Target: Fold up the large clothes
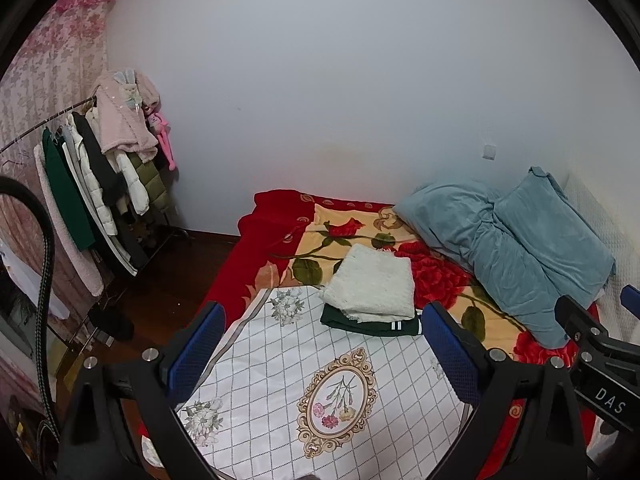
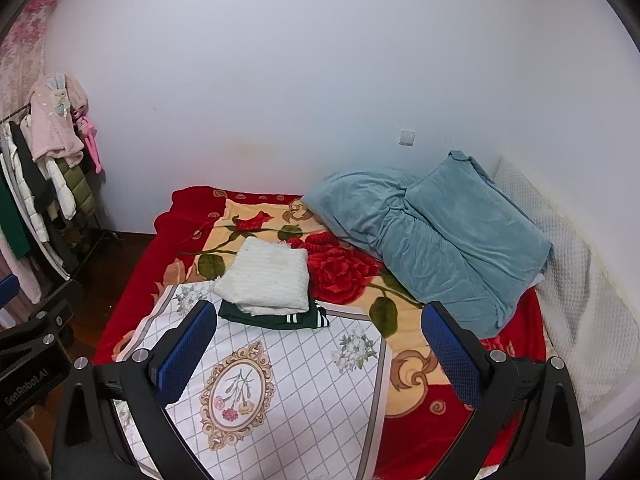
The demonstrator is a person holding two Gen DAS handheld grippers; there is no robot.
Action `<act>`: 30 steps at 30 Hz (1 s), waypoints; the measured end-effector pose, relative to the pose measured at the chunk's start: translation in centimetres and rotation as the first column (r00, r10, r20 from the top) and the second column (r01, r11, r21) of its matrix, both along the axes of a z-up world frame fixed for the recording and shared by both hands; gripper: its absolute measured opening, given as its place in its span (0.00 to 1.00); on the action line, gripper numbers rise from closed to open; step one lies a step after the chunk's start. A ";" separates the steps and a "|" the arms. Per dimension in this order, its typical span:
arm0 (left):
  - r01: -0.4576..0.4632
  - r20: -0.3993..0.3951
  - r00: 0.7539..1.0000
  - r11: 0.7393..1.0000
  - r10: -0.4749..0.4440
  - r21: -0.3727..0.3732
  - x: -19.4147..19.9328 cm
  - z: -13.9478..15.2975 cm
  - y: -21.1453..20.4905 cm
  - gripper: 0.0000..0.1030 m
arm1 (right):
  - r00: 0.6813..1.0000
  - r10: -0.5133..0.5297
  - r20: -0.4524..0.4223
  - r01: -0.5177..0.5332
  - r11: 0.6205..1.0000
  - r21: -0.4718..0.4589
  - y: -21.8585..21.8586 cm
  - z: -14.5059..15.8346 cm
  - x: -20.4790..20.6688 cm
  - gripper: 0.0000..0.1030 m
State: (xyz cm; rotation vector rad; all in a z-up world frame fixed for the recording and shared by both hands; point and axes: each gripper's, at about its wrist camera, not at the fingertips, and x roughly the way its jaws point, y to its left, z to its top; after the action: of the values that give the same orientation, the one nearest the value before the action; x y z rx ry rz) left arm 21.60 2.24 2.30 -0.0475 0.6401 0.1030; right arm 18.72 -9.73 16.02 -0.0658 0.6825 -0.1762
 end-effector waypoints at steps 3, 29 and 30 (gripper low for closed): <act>0.002 0.001 1.000 1.000 -0.002 -0.003 -0.1 0.1 0.1 0.97 | 1.000 0.004 0.002 -0.004 1.000 -0.002 0.2 0.1 0.0 1.00; 0.019 -0.003 1.000 1.000 -0.020 -0.017 -0.4 0.7 0.9 0.97 | 1.000 0.013 0.007 -0.013 1.000 -0.012 0.8 0.8 -0.2 1.00; 0.021 -0.005 1.000 1.000 -0.021 -0.018 -0.4 0.7 0.9 0.97 | 1.000 0.013 0.006 -0.013 1.000 -0.011 0.8 0.8 -0.2 1.00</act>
State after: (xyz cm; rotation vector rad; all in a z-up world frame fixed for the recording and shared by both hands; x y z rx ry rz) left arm 21.21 3.18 3.04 -0.0577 0.6463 0.0770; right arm 18.56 -8.93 16.82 -0.0804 0.6746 -0.1675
